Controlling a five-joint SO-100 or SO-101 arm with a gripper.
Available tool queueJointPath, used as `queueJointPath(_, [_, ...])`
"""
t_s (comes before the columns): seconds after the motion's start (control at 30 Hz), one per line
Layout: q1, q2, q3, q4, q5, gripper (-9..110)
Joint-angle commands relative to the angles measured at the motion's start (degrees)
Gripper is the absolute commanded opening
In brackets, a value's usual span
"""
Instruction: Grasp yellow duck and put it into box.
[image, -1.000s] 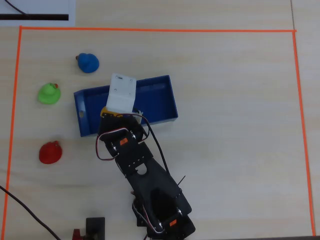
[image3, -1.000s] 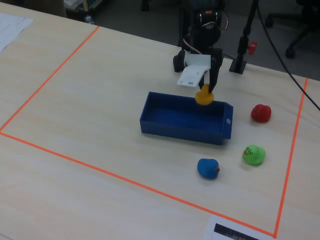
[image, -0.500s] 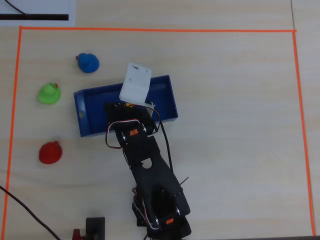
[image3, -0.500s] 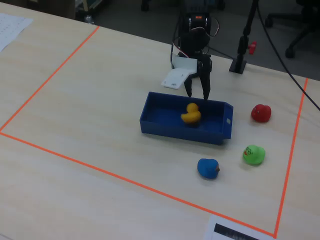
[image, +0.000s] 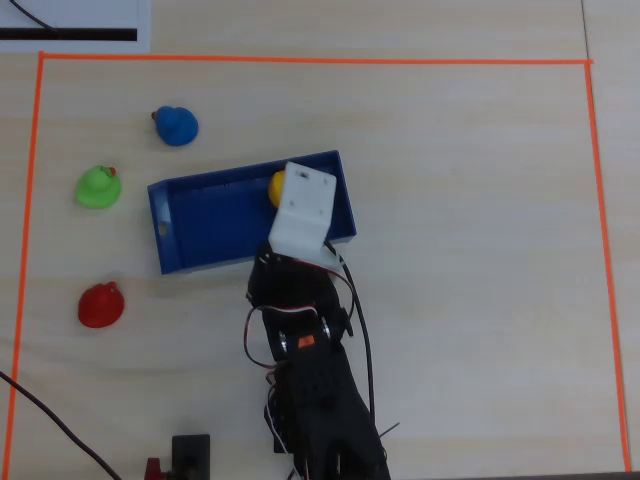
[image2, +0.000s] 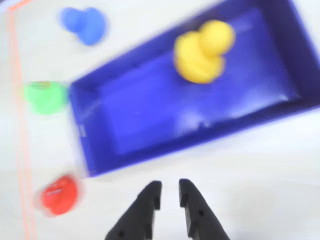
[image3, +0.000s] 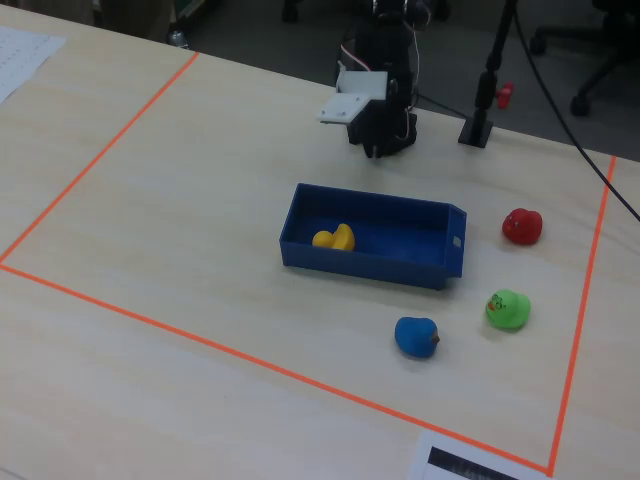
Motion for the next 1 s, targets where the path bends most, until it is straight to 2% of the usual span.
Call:
queueJointPath(0.0, [5.62, 20.21, 17.93, 2.81, -3.96, 0])
queueJointPath(0.27, [11.34, 23.55, 34.63, 2.81, -10.72, 0])
queueJointPath(0.97, [13.62, 23.47, 34.63, 2.81, -10.99, 2])
